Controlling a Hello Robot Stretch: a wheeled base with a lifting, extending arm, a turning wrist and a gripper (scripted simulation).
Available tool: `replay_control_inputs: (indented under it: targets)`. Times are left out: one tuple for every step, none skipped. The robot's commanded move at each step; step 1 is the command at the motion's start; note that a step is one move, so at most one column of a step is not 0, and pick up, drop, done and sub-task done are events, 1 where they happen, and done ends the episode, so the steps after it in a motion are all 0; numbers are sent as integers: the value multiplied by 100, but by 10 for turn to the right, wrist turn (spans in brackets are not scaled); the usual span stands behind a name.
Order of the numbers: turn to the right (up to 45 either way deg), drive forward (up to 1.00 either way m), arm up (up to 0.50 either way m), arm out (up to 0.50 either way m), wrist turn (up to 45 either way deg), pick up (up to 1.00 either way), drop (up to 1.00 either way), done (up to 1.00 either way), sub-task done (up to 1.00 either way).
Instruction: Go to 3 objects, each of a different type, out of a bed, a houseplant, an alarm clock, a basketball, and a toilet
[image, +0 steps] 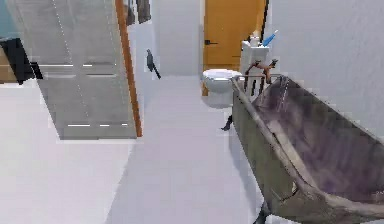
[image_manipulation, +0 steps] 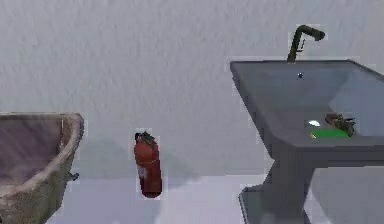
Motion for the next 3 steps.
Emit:
replay_control_inputs:
  targets:
    - [0, 100, 0, 0, 0, 0, 0, 0, 0]
    - [30, 0, 0, 0, 0, 0, 0, 0, 0]
    - [0, 65, 0, 0, 0, 0, 0, 0, 0]
